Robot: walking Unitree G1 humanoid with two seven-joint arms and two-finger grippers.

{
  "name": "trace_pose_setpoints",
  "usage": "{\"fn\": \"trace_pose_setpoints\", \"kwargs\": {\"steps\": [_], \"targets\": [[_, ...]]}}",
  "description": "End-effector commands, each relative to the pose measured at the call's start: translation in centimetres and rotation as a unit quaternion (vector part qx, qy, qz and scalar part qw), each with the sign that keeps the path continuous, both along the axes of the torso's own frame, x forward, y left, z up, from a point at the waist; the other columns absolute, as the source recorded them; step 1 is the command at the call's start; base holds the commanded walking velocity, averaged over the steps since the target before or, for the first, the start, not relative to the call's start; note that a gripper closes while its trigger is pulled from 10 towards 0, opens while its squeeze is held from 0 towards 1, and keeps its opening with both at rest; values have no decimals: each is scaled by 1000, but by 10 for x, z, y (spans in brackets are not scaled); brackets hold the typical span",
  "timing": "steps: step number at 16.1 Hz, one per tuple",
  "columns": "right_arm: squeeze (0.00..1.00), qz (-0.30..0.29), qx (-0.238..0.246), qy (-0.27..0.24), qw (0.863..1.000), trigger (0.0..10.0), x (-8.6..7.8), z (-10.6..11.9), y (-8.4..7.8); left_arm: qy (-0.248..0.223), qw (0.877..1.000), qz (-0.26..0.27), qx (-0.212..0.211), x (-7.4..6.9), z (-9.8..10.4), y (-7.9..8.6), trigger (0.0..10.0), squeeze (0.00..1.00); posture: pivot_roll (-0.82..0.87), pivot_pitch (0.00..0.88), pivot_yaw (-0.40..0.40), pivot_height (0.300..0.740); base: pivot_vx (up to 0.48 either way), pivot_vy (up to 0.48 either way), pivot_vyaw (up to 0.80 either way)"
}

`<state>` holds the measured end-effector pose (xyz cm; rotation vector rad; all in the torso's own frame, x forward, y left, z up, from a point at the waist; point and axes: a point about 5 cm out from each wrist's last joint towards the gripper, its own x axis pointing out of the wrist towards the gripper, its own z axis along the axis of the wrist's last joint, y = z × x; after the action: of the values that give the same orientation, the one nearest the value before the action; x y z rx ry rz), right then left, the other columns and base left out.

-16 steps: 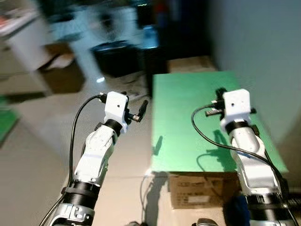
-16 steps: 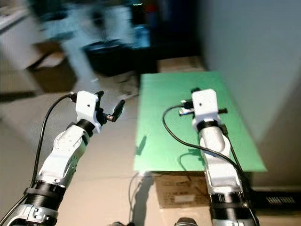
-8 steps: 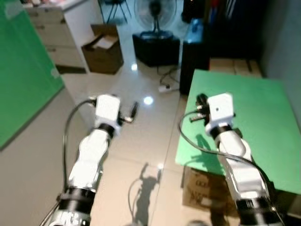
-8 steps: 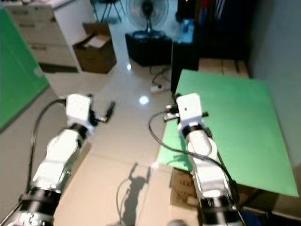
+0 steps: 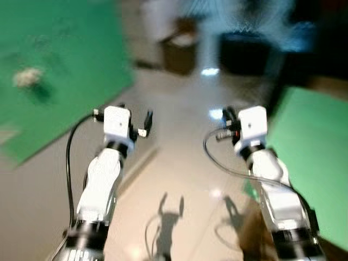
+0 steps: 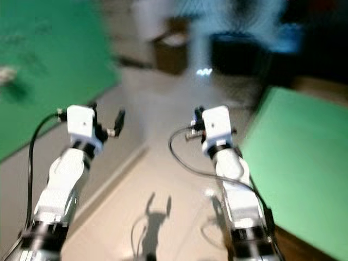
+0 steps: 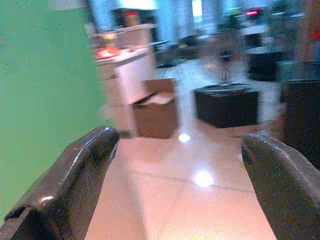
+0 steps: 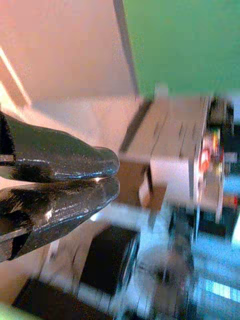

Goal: Hang keys on a hook

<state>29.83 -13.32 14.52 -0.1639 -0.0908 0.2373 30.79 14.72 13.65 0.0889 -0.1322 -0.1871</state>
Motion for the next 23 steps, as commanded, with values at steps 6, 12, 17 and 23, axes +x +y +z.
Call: {"fn": "trace_pose_setpoints", "kwargs": {"steps": [6,12,17,23], "targets": [[0,11,15,-16,1000,10000,-4,8,10,2,1000,-1,17,1,4,2,10000,0,-134,0,117,740,0,0,800],[0,9,23,-13,1000,10000,-4,8,8,6,1000,-2,28,-1,5,1,10000,0,-121,0,108,740,0,0,800],[0,22,28,-8,999,10000,-2,8,10,7,999,10,30,-8,5,4,10000,0,-102,20,76,740,0,0,800],[0,14,54,-5,998,10000,-2,7,6,-10,1000,12,10,-11,11,0,10000,0,-104,21,44,740,0,0,133]]}}
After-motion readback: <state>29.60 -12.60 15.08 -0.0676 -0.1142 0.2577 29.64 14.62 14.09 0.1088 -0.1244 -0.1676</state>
